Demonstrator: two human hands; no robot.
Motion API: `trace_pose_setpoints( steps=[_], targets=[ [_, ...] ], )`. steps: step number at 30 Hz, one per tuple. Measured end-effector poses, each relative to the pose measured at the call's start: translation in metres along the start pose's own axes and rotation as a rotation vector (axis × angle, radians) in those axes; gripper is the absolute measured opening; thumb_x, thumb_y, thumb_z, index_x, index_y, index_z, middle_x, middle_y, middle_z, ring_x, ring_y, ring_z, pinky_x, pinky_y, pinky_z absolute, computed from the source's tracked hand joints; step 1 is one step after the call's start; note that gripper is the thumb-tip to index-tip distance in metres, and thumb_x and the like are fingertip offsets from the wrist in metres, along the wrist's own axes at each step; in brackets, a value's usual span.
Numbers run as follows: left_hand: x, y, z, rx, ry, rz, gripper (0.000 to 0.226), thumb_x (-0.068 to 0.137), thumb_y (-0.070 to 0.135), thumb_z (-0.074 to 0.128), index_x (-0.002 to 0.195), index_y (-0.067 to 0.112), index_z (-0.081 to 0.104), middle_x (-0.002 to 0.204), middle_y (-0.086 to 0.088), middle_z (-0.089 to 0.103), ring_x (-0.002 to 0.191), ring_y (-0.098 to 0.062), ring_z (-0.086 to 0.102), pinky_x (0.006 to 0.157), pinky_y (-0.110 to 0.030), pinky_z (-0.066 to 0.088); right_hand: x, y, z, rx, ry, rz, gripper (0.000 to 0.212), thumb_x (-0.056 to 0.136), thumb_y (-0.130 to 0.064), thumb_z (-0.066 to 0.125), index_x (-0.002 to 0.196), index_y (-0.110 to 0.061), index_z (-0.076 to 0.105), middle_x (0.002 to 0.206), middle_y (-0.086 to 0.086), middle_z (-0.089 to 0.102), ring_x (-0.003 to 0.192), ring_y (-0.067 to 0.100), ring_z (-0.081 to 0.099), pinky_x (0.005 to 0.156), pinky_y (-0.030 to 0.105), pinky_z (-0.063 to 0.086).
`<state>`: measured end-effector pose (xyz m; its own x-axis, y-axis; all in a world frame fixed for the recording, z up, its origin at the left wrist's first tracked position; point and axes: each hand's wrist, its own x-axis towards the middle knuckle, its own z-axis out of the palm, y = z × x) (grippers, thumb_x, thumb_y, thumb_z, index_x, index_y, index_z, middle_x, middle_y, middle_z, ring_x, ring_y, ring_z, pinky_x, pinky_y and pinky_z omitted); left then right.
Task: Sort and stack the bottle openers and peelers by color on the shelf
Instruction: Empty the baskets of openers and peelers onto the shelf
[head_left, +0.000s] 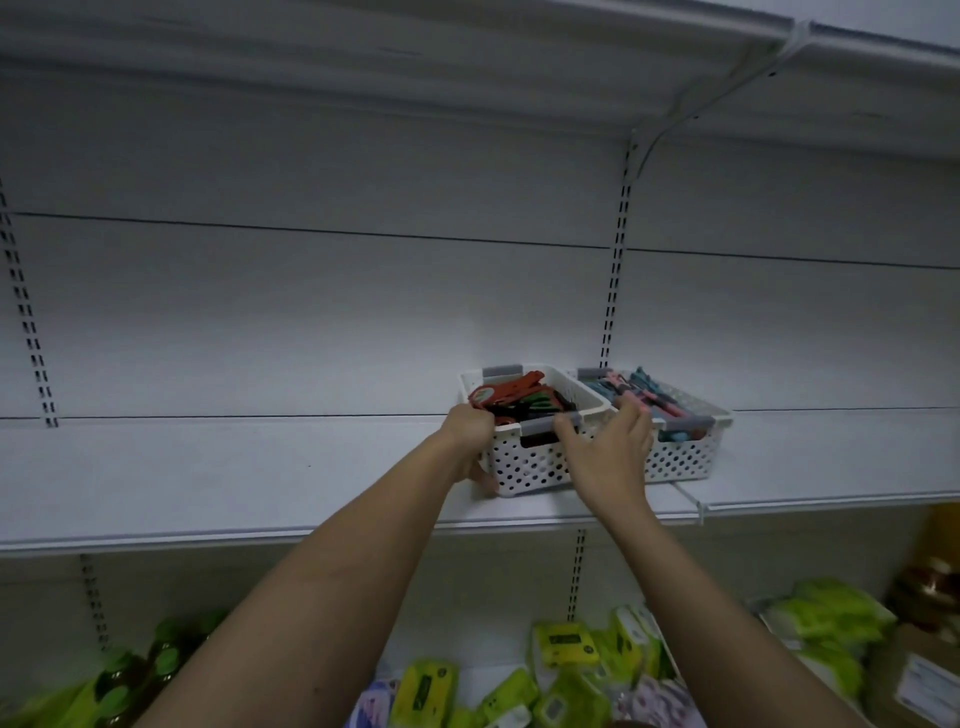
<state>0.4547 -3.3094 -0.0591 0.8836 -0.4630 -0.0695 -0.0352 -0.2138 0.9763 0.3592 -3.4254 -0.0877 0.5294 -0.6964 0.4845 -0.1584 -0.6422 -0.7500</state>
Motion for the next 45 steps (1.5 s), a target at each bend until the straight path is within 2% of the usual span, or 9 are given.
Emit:
trace_pose_setpoints(
  steps=[6,11,17,21,24,30,38,41,45],
  targets=[
    [-0.012,-0.009,-0.014,-0.068,-0.021,0.02,0.016,0.099,0.017,0.047,0.097,0.008,0.06,0.093,-0.016,0.065,0.086,-0.033,0.066,0.057,-0.048,0.061,0.008,0.001,0.018,0.53,-0.241,0.432,0.112,0.056,-0.087,0.065,0.148,-0.034,0.027,0.154,0.004,0.034,0.136,0.033,0.04,0.104,0.061,0.04],
    [-0.017,-0.009,-0.019,-0.054,-0.054,0.026,0.024,0.099,0.022,0.048,0.11,0.005,0.061,0.098,-0.017,0.065,0.09,-0.033,0.067,0.062,-0.05,0.062,0.008,-0.003,0.033,0.796,-0.23,0.48,0.108,0.051,-0.077,0.078,0.142,-0.044,0.03,0.144,0.003,0.044,0.117,0.036,0.056,0.069,0.056,0.058],
    [-0.011,-0.02,-0.034,0.071,-0.081,0.099,0.035,0.1,0.034,0.047,0.13,0.015,0.047,0.109,-0.007,0.065,0.09,-0.031,0.069,0.073,-0.045,0.061,0.02,-0.005,0.048,0.655,-0.138,0.333,0.085,0.052,-0.075,0.07,0.127,-0.045,0.048,0.136,0.004,0.052,0.113,0.027,0.06,0.092,0.052,0.053],
    [0.0,-0.028,-0.043,0.122,-0.022,0.282,0.07,0.098,0.037,0.054,0.154,0.026,0.012,0.144,-0.005,0.044,0.123,-0.022,0.05,0.094,-0.035,0.042,0.014,-0.026,0.04,0.503,-0.142,0.177,0.071,0.073,-0.062,0.067,0.135,-0.036,0.044,0.137,-0.003,0.04,0.115,0.019,0.05,0.095,0.041,0.047],
    [0.01,-0.035,-0.041,0.23,0.056,0.32,0.069,0.096,0.063,0.039,0.154,0.034,0.018,0.155,-0.006,0.023,0.14,-0.028,0.033,0.113,-0.042,0.031,0.008,-0.042,0.047,0.342,-0.137,0.024,0.067,0.082,-0.055,0.068,0.139,-0.033,0.041,0.139,-0.003,0.029,0.111,0.017,0.042,0.089,0.034,0.041],
    [0.095,-0.099,-0.056,0.038,0.15,0.279,0.085,0.066,0.101,0.018,0.138,0.059,0.037,0.148,0.01,0.049,0.136,-0.019,0.045,0.113,-0.056,0.031,-0.006,-0.066,0.08,0.108,-0.188,-0.207,0.081,0.076,-0.066,0.066,0.145,-0.039,0.035,0.155,-0.006,0.013,0.134,0.03,0.028,0.103,0.043,0.04],
    [0.042,-0.072,-0.071,0.363,0.348,0.335,0.059,0.098,0.061,0.026,0.149,0.033,0.036,0.165,-0.001,0.006,0.152,-0.024,0.004,0.121,-0.054,0.005,-0.028,-0.056,0.114,0.278,-0.074,-0.21,0.1,0.071,-0.053,0.08,0.149,-0.046,0.018,0.159,-0.013,-0.008,0.141,0.027,0.019,0.105,0.04,0.037],
    [0.052,-0.084,-0.076,0.446,0.343,0.374,0.054,0.101,0.054,0.025,0.153,0.039,0.022,0.164,0.004,0.014,0.152,-0.021,0.007,0.12,-0.057,0.003,-0.033,-0.044,0.122,0.358,-0.109,-0.201,0.112,0.069,-0.049,0.084,0.148,-0.055,0.005,0.157,-0.01,0.0,0.144,0.022,0.019,0.11,0.041,0.033],
    [0.059,-0.084,-0.075,0.549,0.312,0.378,0.047,0.099,0.05,0.03,0.145,0.041,0.038,0.153,0.007,0.042,0.147,-0.022,0.026,0.117,-0.063,0.001,-0.026,-0.041,0.126,0.32,-0.05,-0.231,0.11,0.07,-0.048,0.082,0.147,-0.055,0.005,0.142,-0.007,0.02,0.129,0.022,0.035,0.102,0.044,0.044]
  ],
)
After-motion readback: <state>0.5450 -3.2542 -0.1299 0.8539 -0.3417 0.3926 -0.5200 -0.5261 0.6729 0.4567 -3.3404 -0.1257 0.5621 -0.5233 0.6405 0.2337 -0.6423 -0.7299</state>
